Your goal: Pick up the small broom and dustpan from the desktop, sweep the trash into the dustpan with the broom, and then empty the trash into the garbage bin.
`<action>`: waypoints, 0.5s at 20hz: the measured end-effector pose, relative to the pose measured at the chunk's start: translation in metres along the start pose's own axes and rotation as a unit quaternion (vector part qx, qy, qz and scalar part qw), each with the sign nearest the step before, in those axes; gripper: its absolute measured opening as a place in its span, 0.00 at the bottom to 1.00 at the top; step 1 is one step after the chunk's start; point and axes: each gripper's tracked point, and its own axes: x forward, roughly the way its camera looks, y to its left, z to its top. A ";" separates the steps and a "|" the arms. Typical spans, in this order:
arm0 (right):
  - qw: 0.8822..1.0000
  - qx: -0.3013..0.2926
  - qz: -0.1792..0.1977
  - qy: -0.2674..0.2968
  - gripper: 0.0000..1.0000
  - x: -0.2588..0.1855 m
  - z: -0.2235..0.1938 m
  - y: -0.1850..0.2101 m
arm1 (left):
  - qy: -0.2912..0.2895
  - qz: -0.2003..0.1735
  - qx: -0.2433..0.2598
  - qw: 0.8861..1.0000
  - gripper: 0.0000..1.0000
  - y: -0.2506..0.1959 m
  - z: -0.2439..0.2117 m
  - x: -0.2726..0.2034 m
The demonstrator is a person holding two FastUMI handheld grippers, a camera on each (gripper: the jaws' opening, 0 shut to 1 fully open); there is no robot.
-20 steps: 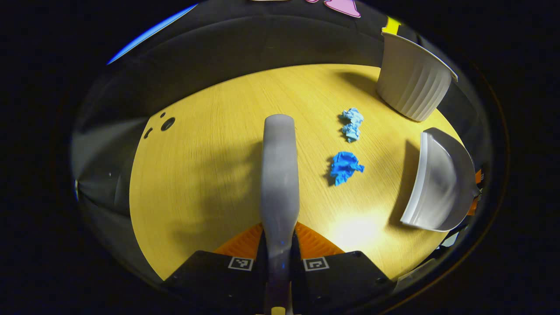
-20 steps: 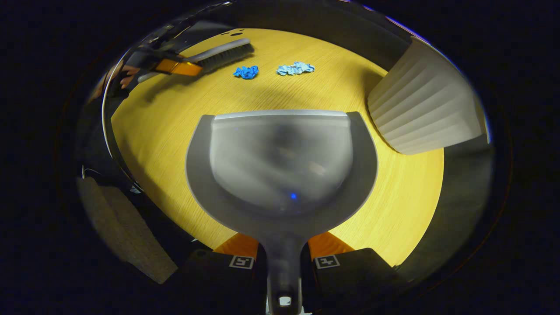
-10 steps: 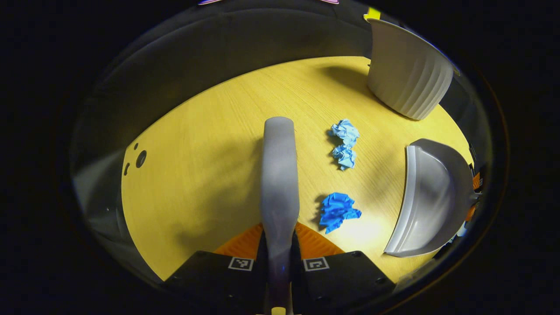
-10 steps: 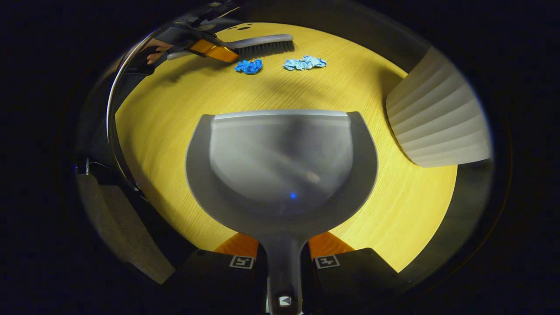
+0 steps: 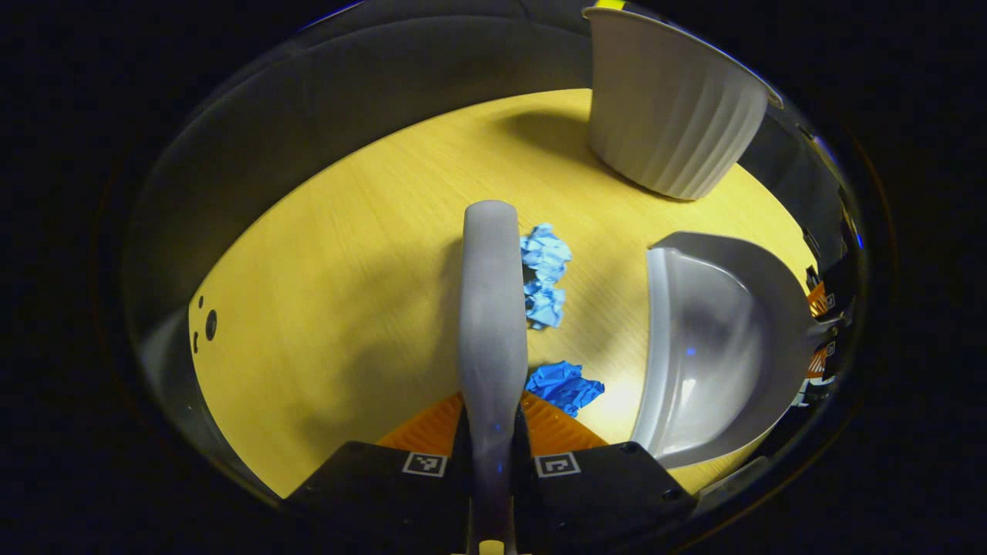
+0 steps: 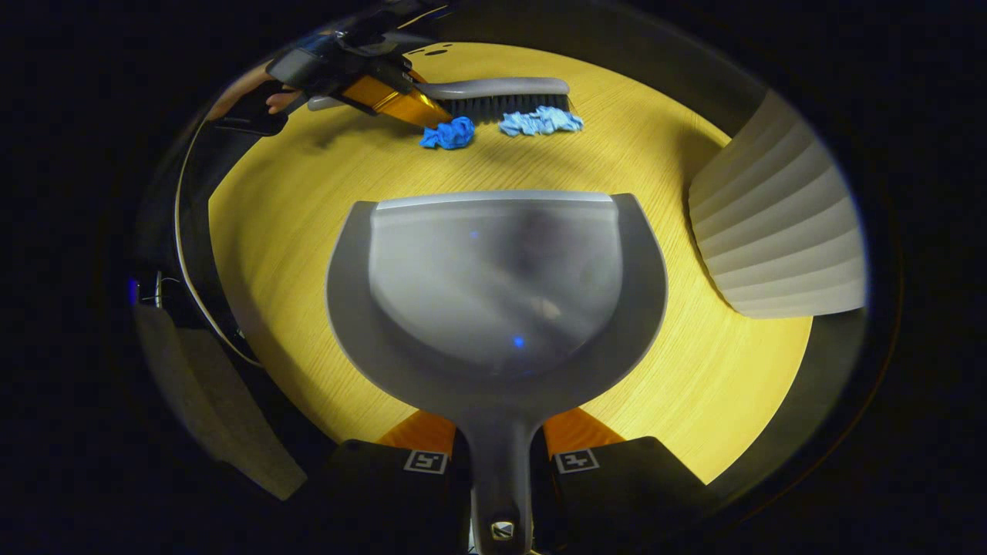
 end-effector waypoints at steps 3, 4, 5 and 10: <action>1.000 -0.006 0.002 -0.004 0.36 0.001 -0.002 -0.001 | 0.000 -0.026 0.018 0.999 0.30 -0.021 0.001 -0.002; 1.000 -0.006 0.002 -0.005 0.35 0.001 -0.003 -0.001 | 0.000 -0.037 0.020 0.999 0.30 -0.029 0.000 -0.003; 1.000 -0.006 0.002 -0.007 0.36 0.002 -0.003 -0.001 | -0.001 -0.049 0.022 0.999 0.27 -0.038 0.000 -0.006; 1.000 -0.011 0.003 -0.015 0.35 0.003 -0.003 -0.002 | 0.002 -0.089 0.043 0.995 0.30 -0.072 -0.005 -0.012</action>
